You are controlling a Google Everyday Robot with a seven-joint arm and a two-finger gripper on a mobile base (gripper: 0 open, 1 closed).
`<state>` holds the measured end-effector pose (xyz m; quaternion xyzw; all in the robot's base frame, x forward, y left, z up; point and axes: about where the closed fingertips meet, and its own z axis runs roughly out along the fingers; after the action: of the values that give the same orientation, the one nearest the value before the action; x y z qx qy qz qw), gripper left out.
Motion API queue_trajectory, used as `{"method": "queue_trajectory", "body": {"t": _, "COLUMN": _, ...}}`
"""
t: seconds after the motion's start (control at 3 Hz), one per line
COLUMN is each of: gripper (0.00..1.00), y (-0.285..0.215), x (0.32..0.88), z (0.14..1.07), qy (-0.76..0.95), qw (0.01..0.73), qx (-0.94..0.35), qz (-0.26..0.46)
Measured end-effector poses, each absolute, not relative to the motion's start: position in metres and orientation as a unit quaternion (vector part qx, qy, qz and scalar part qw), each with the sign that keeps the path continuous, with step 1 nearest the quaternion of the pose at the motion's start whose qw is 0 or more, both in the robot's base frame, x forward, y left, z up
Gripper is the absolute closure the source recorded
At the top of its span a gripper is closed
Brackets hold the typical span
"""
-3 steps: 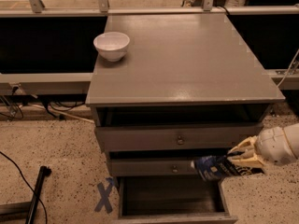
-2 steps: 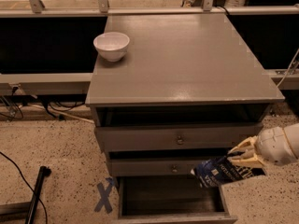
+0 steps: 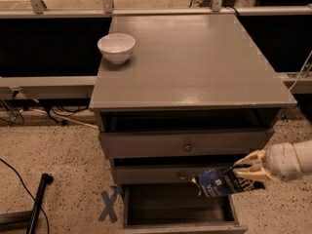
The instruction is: Place blue chip bag into bottom drawer
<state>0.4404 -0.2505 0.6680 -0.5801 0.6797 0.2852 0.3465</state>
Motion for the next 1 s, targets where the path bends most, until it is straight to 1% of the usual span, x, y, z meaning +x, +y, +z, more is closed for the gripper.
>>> {"method": "queue_trajectory", "body": {"t": 0.33, "gripper": 1.0, "y": -0.251, "x": 0.436, "z": 0.603, "qy": 0.653, "qw": 0.411, "qx": -0.543, "qz": 0.332}}
{"method": "queue_trajectory", "body": {"t": 0.67, "gripper": 1.0, "y": -0.248, "x": 0.429, "z": 0.537, "qy": 0.634, "qw": 0.445, "qx": -0.51, "qz": 0.375}}
{"method": "queue_trajectory", "body": {"t": 1.0, "gripper": 1.0, "y": -0.233, "x": 0.427, "z": 0.477, "qy": 0.626, "qw": 0.438, "qx": -0.498, "qz": 0.41}}
